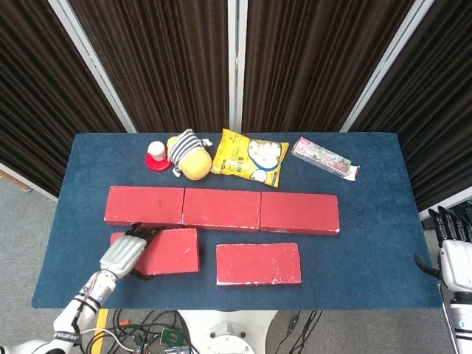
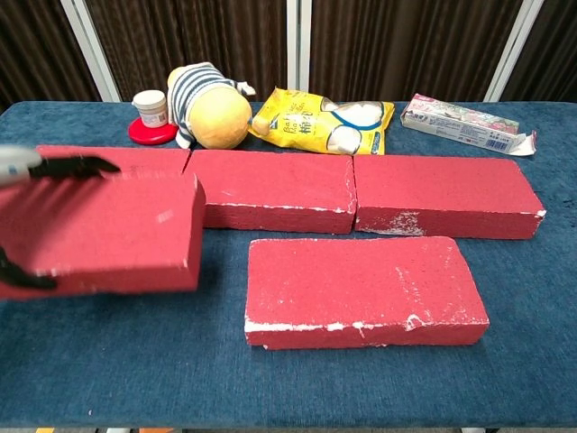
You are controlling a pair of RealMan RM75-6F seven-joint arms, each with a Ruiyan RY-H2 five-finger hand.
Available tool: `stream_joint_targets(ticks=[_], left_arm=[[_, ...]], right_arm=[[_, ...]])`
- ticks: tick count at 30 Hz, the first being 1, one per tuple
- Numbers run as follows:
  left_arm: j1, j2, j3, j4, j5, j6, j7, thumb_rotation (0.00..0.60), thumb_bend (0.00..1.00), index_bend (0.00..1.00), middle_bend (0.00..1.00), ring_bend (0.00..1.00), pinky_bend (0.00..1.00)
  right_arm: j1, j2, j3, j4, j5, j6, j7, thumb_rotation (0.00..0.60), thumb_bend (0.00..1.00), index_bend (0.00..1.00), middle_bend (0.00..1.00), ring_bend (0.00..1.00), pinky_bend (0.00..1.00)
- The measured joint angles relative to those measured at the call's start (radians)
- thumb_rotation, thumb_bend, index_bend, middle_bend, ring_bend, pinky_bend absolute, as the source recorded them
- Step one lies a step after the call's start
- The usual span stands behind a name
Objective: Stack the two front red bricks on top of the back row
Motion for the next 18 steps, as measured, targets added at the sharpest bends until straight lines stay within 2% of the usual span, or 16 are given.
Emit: stream_joint_targets(ticks=[4,9,18], left_arm=[[-0.047,0.059,-0.064,0.007,-0.046,-0.038,-0.035,0.6,0.17,0.05,0.17,0.16,0.02],[-0.123,0.08,-0.126,0.051,-0.105,-0.127,-0.077,0.6,0.17,0.05,0.17,0.16,0.02],[-0.258,0.007,-0.167,0.216,-0.184,-0.297,-0.132,0.6,0.17,0.05,0.17,0.16,0.02]], right_arm=[[0.002,0.005,-0.002,-0.01,-0.01,0.003,-0.013,0.6,0.15,0.0,0.0,0.0,0.0],[0.006,0.005,-0.003,-0.016,-0.004,-0.006,-0.023,0.6,0.15,0.0,0.0,0.0,0.0],[0.008,0.02,-0.003,-0.044,-0.015,0.002,-0.035,0.6,0.15,0.0,0.0,0.0,0.0]])
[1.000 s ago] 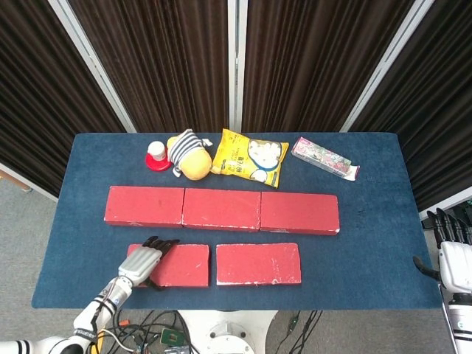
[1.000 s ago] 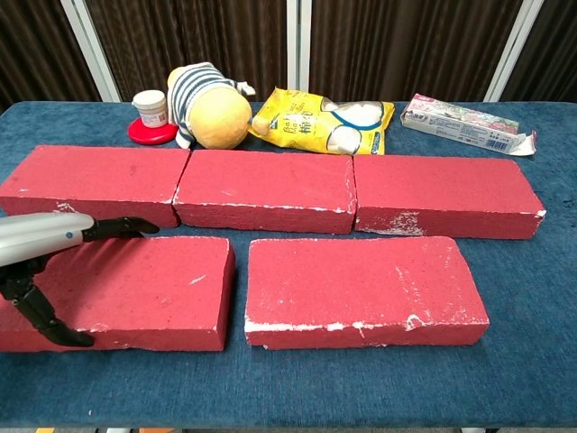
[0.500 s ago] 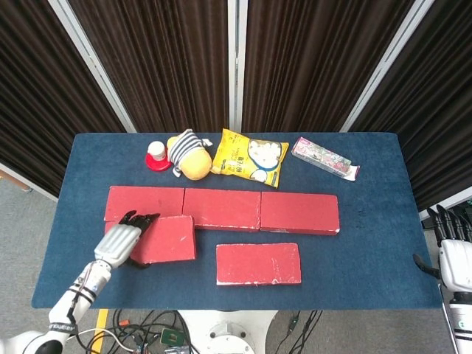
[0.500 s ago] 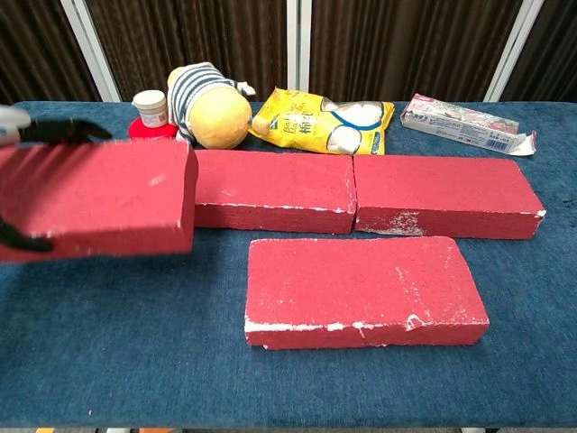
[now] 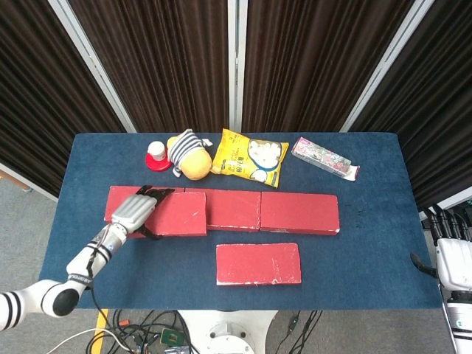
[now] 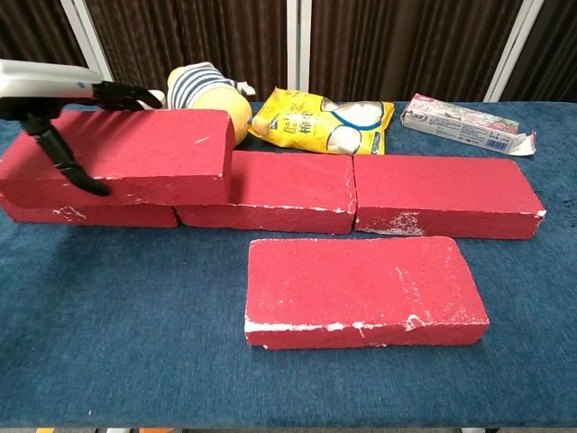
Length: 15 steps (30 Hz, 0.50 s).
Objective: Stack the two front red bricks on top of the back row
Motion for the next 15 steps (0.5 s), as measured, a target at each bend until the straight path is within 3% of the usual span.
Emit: stream_joint_targets(ticks=[15], left_arm=[[-0.125,-0.065,-0.019,0.184,-0.021,-0.193,-0.141,0.6,0.17,0.05,0.17,0.16,0.02]], right_arm=[[0.014,-0.007,-0.009,-0.018,-0.017,-0.013,-0.02,0.6,0.15,0.0,0.0,0.0,0.0]])
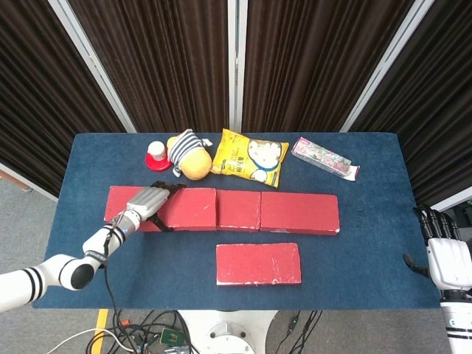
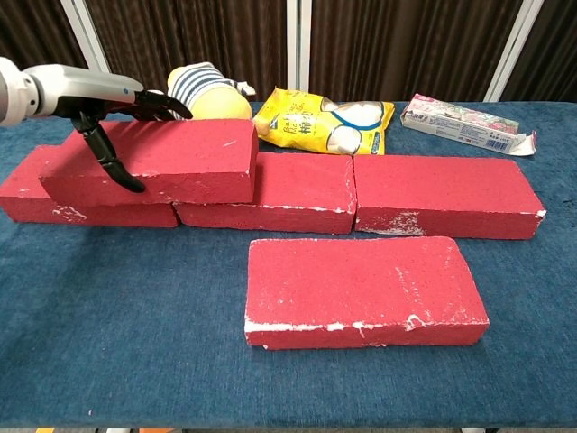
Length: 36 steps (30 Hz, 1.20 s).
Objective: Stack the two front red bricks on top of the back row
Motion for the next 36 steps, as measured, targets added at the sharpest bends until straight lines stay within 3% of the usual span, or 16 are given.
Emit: stream_joint_targets(ticks=[22,36], left_arm=[[-0.047,-0.048,0.015,0.146,0.114,-0.061,-0.143,0.6,0.17,0.06,0.18,0.16,0.02],[-0.049,-0.053,0.027,0.184,0.193,-0.068,-0.219,0.6,0.17,0.07,0.19,0.16,0.02]], right_arm=[[0.015,0.017,0.007,-0.061,-0.003,0.002,-0.055,0.6,0.15,0.0,0.0,0.0,0.0],[0.017,0.025,0.01,-0.075,0.006,0.005,-0.067,0.6,0.15,0.0,0.0,0.0,0.0]])
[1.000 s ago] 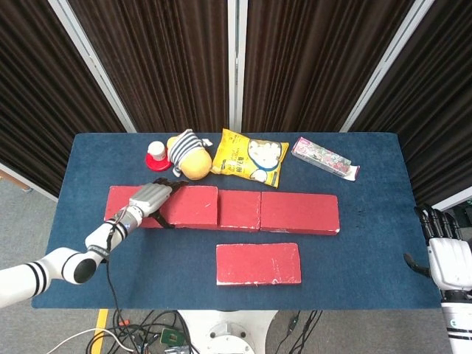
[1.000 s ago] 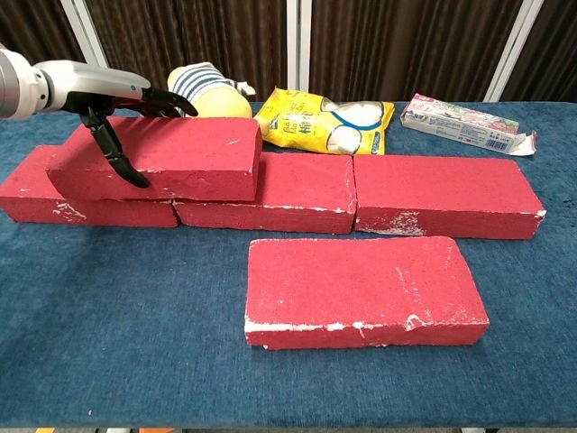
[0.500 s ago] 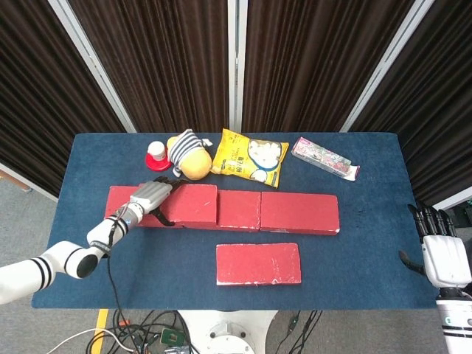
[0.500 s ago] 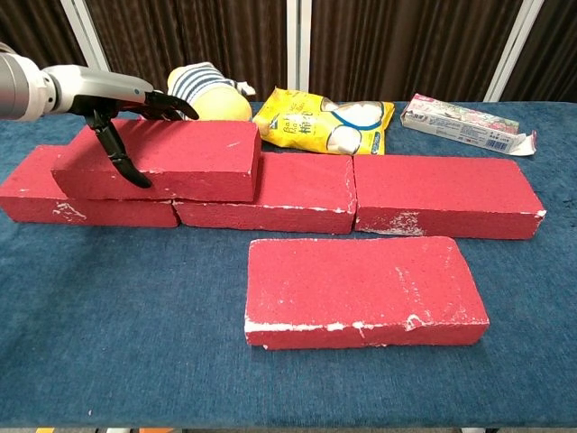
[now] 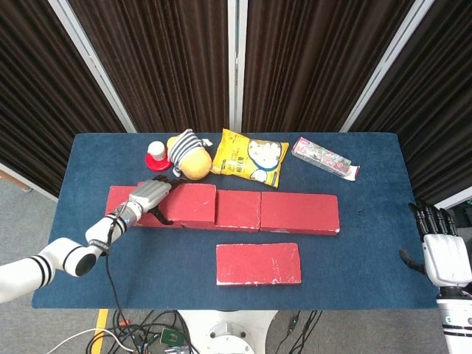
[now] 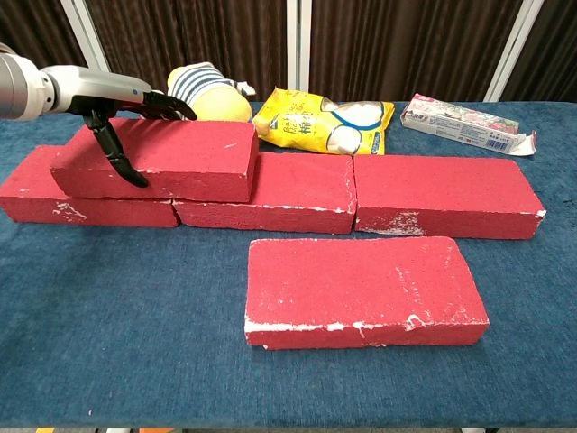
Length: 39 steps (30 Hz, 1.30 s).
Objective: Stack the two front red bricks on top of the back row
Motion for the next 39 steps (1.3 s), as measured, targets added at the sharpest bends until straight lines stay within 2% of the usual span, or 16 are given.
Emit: stream_joint_targets(ticks=[19,39], left_arm=[[-0.01,-0.013,0.018,0.05,0.094,-0.014,-0.105,0.6,0.17,0.08,0.19,0.16,0.02],[-0.019,-0.032,0.034,0.097,0.133,-0.009,-0.172,0.6,0.17,0.08,0.19,0.16,0.02]], right_arm=[[-0.003,0.006,0.003,-0.013,0.026,-0.001,-0.013,0.6,0.15,0.0,0.0,0.0,0.0],[0.003,0.01,0.001,-0.026,0.036,-0.014,-0.031,0.6,0.15,0.0,0.0,0.0,0.0]])
